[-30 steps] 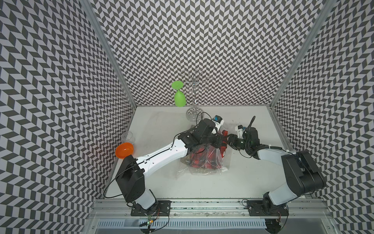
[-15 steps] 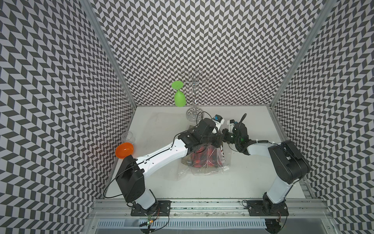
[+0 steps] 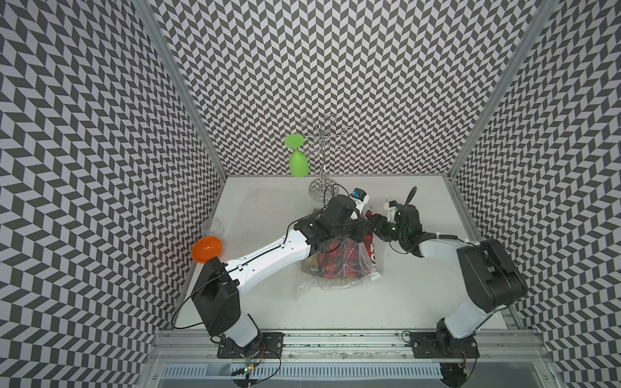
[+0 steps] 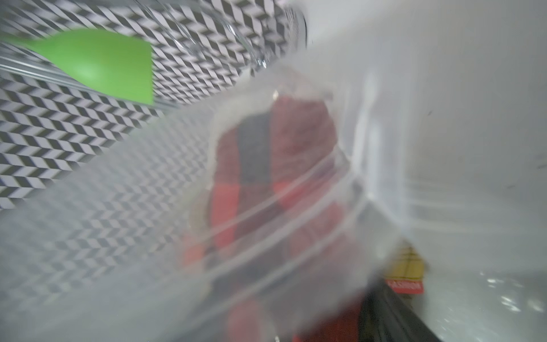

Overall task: Place the folded shirt into the vacuum bag
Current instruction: Place the shirt in the vacuum bag, then adjust the vacuum bag at the center of the board.

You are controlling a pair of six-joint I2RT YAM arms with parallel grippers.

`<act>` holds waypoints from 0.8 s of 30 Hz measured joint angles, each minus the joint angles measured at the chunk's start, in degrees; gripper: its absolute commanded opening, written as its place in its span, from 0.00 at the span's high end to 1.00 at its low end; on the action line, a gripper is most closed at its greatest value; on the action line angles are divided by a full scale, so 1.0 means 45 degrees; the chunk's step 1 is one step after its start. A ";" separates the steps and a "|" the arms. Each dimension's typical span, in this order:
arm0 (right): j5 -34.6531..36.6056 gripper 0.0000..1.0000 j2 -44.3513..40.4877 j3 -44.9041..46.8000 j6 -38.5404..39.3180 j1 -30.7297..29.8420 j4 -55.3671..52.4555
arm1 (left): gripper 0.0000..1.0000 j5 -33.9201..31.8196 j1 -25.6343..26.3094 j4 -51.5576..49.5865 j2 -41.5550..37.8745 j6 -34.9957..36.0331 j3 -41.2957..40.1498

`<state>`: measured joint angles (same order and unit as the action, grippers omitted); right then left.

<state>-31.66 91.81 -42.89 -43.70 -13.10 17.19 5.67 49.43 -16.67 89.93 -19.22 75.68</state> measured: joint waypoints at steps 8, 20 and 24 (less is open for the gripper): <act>-0.0981 0.32 -0.2691 0.3473 0.0282 0.1671 -0.1525 | 0.95 0.0223 -0.0476 -0.0296 -0.0418 -0.0403 0.0248; -0.1812 0.38 -0.2166 0.4823 -0.0855 0.1617 -0.0442 | 0.95 0.0253 -0.0680 -0.1316 -0.0534 -0.0525 0.1379; -0.2084 0.45 -0.0903 0.4381 -0.1117 0.1617 0.0811 | 0.95 0.0243 -0.0685 -0.1423 -0.0636 -0.0563 0.1379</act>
<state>-41.04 87.74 -23.18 -48.73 -5.82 20.84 6.76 46.35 -23.07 87.07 -21.76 81.89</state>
